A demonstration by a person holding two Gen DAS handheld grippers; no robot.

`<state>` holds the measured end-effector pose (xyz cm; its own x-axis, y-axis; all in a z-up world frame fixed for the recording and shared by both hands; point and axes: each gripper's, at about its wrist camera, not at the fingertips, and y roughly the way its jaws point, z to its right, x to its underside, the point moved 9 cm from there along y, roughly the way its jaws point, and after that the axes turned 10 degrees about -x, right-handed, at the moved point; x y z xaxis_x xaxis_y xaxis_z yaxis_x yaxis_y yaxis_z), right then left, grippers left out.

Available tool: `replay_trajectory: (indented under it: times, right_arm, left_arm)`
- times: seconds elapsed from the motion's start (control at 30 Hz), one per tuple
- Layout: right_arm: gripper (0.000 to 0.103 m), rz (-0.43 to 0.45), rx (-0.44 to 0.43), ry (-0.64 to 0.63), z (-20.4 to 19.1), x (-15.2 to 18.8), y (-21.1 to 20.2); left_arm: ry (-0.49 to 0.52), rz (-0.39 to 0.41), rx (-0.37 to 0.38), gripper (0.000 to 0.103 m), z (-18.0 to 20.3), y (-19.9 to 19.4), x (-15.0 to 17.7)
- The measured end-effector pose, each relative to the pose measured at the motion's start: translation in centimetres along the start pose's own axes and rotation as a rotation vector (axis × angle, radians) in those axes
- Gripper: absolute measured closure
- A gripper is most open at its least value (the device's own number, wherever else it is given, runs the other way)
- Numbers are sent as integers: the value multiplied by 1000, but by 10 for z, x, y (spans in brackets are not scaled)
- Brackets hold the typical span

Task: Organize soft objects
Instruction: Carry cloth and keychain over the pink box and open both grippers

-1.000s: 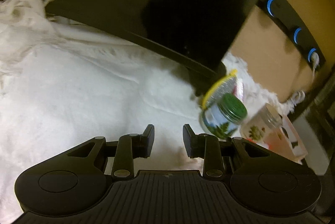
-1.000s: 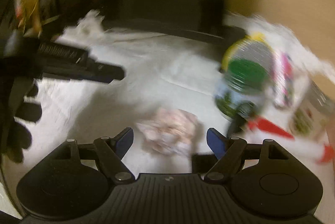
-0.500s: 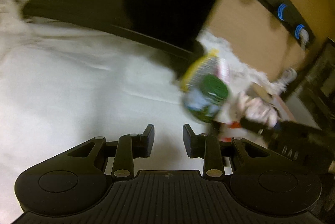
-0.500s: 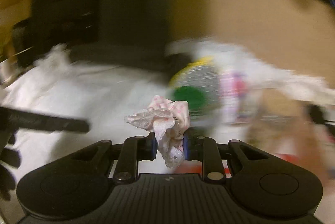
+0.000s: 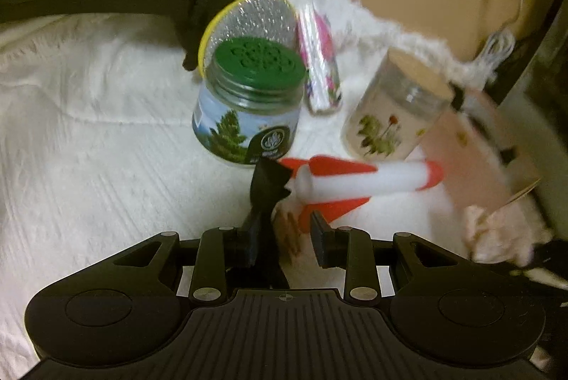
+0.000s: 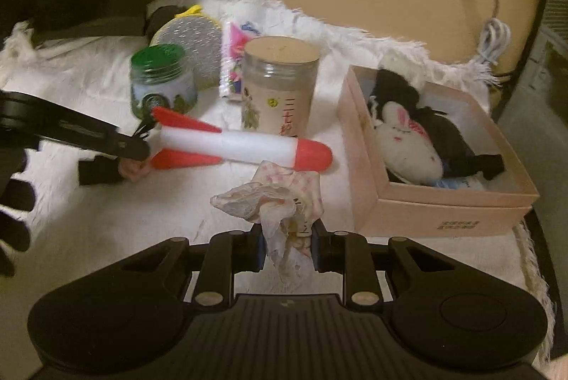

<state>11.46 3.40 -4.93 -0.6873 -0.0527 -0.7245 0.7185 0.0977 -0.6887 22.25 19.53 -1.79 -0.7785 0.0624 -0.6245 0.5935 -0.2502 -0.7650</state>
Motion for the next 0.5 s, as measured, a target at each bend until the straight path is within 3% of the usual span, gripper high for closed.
replay_trajectory:
  times: [0.07, 0.13, 0.5]
  right_arm:
    - [79, 10, -19, -32, 1, 2, 0]
    - [79, 21, -30, -65, 0, 0, 3]
    - [79, 50, -155, -60, 18, -20, -15]
  left_arm:
    - [36, 0, -56, 63, 4, 6, 4]
    - [56, -15, -125, 63, 2, 13, 8]
    - [-31, -16, -146, 74, 1, 11, 8]
